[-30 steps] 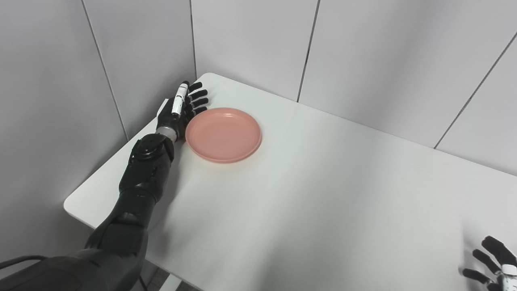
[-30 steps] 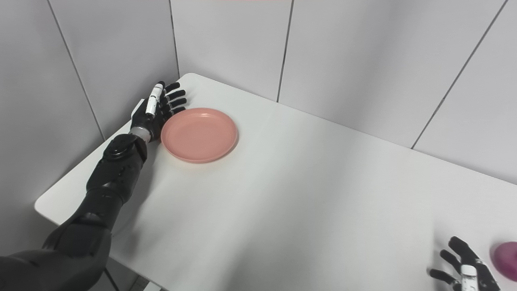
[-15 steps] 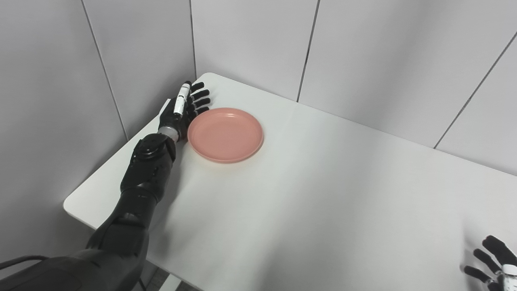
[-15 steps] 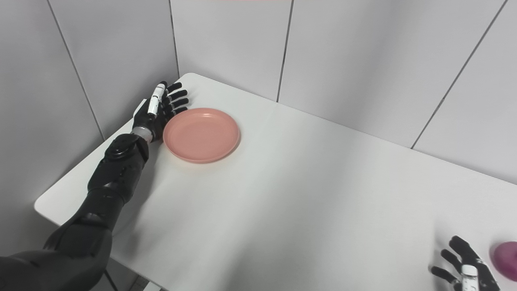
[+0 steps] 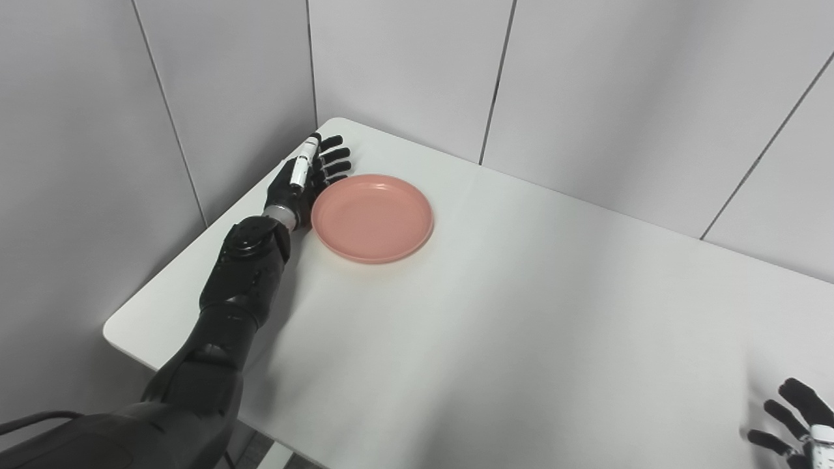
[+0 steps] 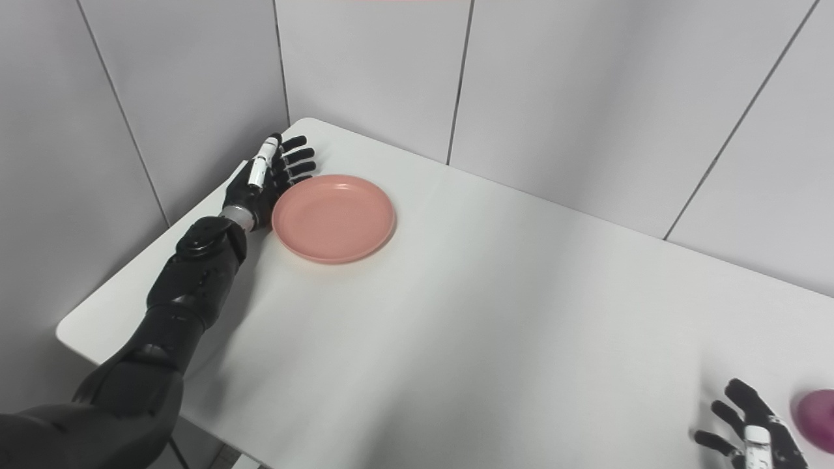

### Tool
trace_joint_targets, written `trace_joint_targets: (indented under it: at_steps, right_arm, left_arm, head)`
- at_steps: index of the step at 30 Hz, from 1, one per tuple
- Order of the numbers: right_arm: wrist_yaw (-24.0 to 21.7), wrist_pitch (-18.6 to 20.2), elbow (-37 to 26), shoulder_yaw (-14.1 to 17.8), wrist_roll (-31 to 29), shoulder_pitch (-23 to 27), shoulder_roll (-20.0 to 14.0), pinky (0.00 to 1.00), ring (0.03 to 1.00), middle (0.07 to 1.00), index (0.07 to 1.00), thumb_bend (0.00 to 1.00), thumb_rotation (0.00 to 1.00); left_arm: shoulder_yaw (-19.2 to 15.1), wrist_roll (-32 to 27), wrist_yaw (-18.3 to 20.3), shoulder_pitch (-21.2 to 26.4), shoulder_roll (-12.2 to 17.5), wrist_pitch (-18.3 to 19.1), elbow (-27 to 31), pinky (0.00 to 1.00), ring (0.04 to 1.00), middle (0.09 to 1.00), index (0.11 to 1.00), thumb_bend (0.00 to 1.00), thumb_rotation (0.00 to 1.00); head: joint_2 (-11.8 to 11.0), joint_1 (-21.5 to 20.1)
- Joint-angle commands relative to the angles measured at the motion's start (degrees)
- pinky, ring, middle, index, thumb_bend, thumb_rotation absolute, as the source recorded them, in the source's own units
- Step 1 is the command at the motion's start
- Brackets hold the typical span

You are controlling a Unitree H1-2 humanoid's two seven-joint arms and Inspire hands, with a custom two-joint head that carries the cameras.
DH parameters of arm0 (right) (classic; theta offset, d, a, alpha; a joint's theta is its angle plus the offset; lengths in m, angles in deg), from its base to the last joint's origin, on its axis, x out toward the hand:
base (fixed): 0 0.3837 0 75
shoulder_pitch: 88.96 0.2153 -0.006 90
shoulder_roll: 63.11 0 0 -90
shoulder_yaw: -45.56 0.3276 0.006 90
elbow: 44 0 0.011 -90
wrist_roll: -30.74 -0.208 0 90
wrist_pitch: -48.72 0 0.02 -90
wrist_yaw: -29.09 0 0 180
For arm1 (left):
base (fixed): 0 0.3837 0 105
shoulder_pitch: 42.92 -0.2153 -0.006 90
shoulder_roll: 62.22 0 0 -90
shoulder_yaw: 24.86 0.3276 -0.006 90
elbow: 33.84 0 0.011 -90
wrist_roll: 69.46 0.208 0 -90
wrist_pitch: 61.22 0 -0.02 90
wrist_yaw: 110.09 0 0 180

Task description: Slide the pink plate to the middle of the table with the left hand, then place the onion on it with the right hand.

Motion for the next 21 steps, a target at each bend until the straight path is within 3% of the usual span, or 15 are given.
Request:
trace_joint_targets:
  at_steps: [1, 21]
  right_arm:
    - [0.0, -0.6, -1.9, 0.1, 0.1, 1.0, -0.3, 0.54, 0.760, 0.802, 0.762, 0.57, 0.82]
    - [-0.1, -0.2, -2.3, -0.2, 0.2, 0.8, 0.1, 0.54, 0.770, 0.809, 0.772, 0.50, 0.84]
  left_arm:
    - [0.7, 0.5, 0.7, 2.1, -0.5, -0.3, 0.1, 0.79, 0.802, 0.801, 0.779, 0.31, 1.00]
    - [3.0, 1.0, 1.8, 3.7, -1.7, -1.1, -1.3, 0.79, 0.799, 0.800, 0.782, 0.31, 1.00]
  head:
    - [0.1, -0.1]
    - [0.4, -1.2]
